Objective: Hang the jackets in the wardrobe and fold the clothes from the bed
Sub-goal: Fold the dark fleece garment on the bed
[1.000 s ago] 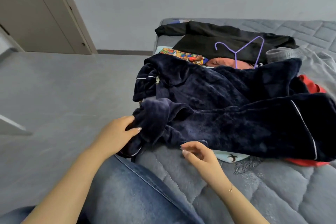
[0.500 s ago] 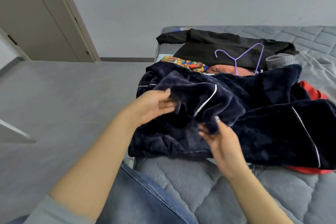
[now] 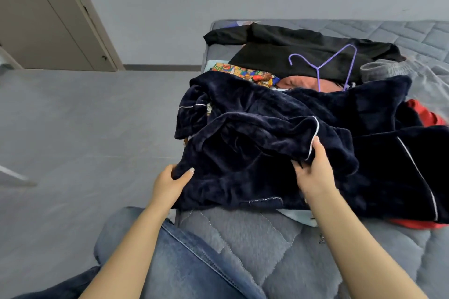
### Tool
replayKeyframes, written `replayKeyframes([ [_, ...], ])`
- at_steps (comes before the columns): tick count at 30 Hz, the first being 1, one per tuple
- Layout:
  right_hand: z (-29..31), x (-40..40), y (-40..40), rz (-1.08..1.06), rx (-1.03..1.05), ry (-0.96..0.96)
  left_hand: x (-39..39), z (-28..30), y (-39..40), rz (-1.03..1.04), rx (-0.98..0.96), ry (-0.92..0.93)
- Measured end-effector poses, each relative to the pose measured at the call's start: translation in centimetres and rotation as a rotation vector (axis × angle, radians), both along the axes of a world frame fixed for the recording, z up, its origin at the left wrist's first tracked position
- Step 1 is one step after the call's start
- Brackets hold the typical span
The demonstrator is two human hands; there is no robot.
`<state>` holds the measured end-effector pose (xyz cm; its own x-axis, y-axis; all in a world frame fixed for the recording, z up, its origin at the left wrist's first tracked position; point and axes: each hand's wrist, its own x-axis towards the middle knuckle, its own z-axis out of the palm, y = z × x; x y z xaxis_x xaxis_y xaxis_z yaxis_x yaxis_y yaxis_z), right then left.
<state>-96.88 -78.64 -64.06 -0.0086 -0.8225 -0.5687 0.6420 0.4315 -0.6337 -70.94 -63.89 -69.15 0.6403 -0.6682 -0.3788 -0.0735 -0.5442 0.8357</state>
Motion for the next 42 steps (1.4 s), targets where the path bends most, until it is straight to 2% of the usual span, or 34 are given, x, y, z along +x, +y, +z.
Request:
replayKeyframes([
  [2, 1.3, 0.0, -2.9, 0.005, -0.068, -0.005, 0.0, 0.8, -0.5, 0.011, -0.092, -0.029],
  [6, 4.3, -3.2, -6.7, 0.081, -0.307, -0.271, 0.8, 1.3, -0.8, 0.002, -0.173, -0.155],
  [9, 3.6, -6.8, -6.2, -0.003, -0.218, -0.268, 0.6, 0.2, -0.3, -0.107, -0.078, -0.301],
  [12, 1.2, -10.1, -5.0, -0.042, 0.051, 0.074, -0.2, -0.4, 0.0, -0.226, -0.04, -0.428],
  [14, 0.5, -11.0, -4.5, -0.065, 0.116, 0.318, -0.6, -0.1, 0.0, -0.294, -0.073, -0.514],
  [17, 0.4, -10.5, -3.2, -0.13, 0.017, 0.592, -1.8, 0.5, -0.6, -0.393, -0.111, -0.638],
  [20, 0.6, -9.0, -2.4, -0.152, -0.336, 0.924, -3.1, 1.3, -2.0, -0.456, -0.112, -0.65],
  [22, 1.0, -7.7, -3.7, 0.025, -0.522, 1.186, -3.4, 1.6, -3.2, -0.486, -0.107, -0.637],
  [23, 1.0, -7.2, -4.9, 0.174, -0.518, 1.346, -3.6, 1.7, -3.8, -0.497, -0.105, -0.635],
  [25, 0.7, -6.3, -7.3, 0.471, -0.325, 1.582, -3.8, 1.7, -4.6, -0.49, -0.108, -0.613],
  [27, 0.0, -5.5, -9.4, 0.705, -0.041, 1.538, -4.0, 1.5, -4.9, -0.447, -0.127, -0.521],
  [29, -0.7, -4.9, -11.1, 0.817, 0.132, 1.431, -4.2, 1.4, -4.9, -0.401, -0.169, -0.393],
  [31, -0.9, -4.6, -12.1, 0.889, 0.144, 1.397, -4.2, 1.5, -4.5, -0.356, -0.231, -0.317],
  [33, -0.5, -4.3, -12.5, 0.857, -0.006, 1.411, -4.3, 2.0, -3.9, -0.324, -0.297, -0.294],
  [36, 1.4, -5.0, -11.7, 0.444, -0.366, 1.486, -4.6, 2.9, -2.9, -0.337, -0.375, -0.316],
  [38, 3.1, -6.6, -9.4, 0.066, -0.506, 1.387, -5.0, 3.3, -2.1, -0.388, -0.396, -0.372],
  [40, 4.1, -8.4, -6.2, -0.22, -0.494, 1.07, -5.5, 3.4, -1.6, -0.462, -0.414, -0.46],
  [42, 3.6, -9.9, -3.0, -0.352, -0.342, 0.646, -6.2, 3.0, -1.2, -0.582, -0.385, -0.515],
])
